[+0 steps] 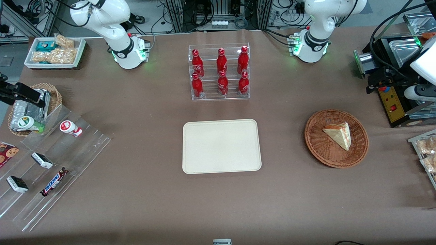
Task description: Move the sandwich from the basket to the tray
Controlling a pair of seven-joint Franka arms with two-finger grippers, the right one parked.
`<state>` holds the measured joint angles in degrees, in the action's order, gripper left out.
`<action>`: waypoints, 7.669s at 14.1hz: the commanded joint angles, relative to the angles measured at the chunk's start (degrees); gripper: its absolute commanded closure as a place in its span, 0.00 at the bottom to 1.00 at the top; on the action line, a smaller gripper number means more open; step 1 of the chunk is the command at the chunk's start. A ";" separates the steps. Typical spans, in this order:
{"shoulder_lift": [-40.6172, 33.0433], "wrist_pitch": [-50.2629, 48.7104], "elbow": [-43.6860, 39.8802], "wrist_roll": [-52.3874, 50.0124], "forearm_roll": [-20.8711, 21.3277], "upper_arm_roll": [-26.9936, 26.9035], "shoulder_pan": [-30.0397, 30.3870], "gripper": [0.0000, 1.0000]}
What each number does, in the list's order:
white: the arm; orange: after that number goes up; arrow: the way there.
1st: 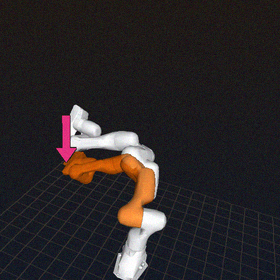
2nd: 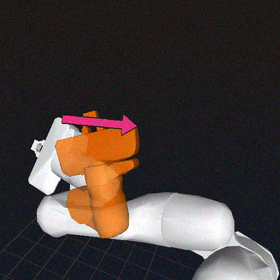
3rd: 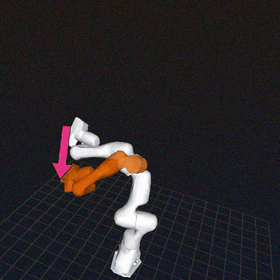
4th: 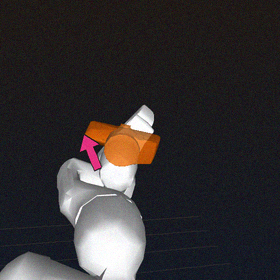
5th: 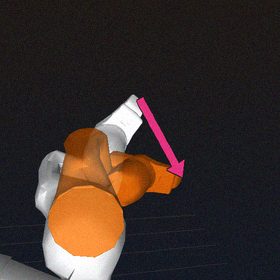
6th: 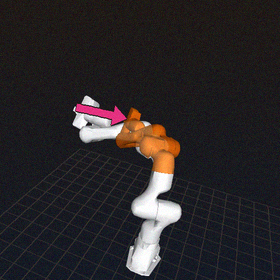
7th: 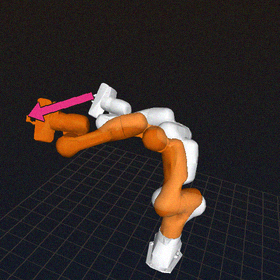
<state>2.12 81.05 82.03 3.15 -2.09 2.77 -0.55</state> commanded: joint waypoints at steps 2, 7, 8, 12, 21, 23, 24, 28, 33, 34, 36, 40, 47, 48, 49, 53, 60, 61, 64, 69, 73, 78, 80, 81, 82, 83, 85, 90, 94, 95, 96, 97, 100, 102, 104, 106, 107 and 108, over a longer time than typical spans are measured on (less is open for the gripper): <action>0.17 0.07 1.81 -0.43 0.42 0.13 0.28 0.00; -0.44 8.31 10.94 -0.43 1.56 0.05 0.37 0.00; -0.53 10.25 13.22 -0.43 1.56 0.05 0.37 0.00; -0.45 19.55 23.67 -0.43 1.56 -1.27 1.42 0.00; -2.21 41.45 44.43 -9.08 4.46 -1.54 6.43 0.00; -1.94 44.88 46.98 -20.50 4.46 -1.54 6.43 0.00; -1.77 47.33 48.47 -25.86 4.46 -1.54 6.43 0.00; 1.91 52.96 48.84 -49.59 4.37 -1.45 6.26 0.00; 6.31 57.02 49.10 -54.57 3.32 -1.45 6.35 0.00; 7.10 57.11 49.10 -54.65 3.06 -1.45 6.35 0.00; 8.68 58.68 49.28 -54.57 0.86 -1.45 6.35 0.02; 8.61 59.66 50.51 -56.32 0.42 -1.45 6.35 0.89; 8.42 41.41 36.12 -55.09 0.33 1.71 2.67 1.00; 9.21 39.29 33.48 -55.01 0.33 2.41 0.91 1.00; 9.92 38.31 31.72 -55.01 0.33 2.94 -1.19 1.00; 14.47 38.74 26.36 -55.71 0.24 5.49 -11.55 1.00; 34.51 39.35 2.73 -53.86 1.21 5.58 -28.78 0.99; 36.45 40.49 0.52 -53.95 1.29 5.50 -30.55 0.99; 40.06 46.19 -0.82 -53.95 5.14 5.58 -33.90 0.99; 41.92 47.36 -0.82 -54.65 6.74 5.41 -35.49 0.98; 41.83 46.83 -0.82 -60.53 7.01 5.23 -35.49 0.91; 40.34 46.57 0.05 -62.74 9.54 5.14 -35.75 0.00; 38.15 44.91 -0.47 -63.00 12.28 5.14 -35.32 0.00; 35.35 42.20 -0.12 -63.00 12.28 5.14 -35.14 0.00; 32.02 38.17 -0.03 -62.57 11.67 5.14 -34.18 0.00; 29.37 35.08 -0.12 -62.83 10.88 5.58 -32.17 0.00; 24.36 31.29 0.06 -63.27 6.50 5.32 -31.45 0.00; 15.57 17.31 0.14 -64.50 6.05 5.14 -28.64 0.00; 11.52 11.51 0.50 -63.88 5.87 5.14 -27.50 0.00; 10.81 10.28 0.93 -63.88 5.87 5.14 -27.40 0.00; 10.02 9.57 1.63 -63.88 5.87 5.14 -27.40 0.00; 9.49 9.65 2.42 -63.88 5.87 5.14 -27.40 0.00; 8.26 9.39 3.05 -64.15 5.17 4.97 -26.18 0.00; 6.42 7.29 3.05 -63.62 2.63 4.97 -24.42 0.00; 4.83 4.30 3.22 -62.22 1.83 4.97 -22.32 0.00; 4.21 3.41 3.22 -62.04 1.03 4.97 -20.47 0.00; 4.21 3.41 3.22 -60.82 0.77 4.97 -18.89 0.00; 4.21 3.41 3.22 -58.89 0.07 4.97 -18.27 0.00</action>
<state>7.50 84.76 83.80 -58.67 -0.19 7.39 -21.03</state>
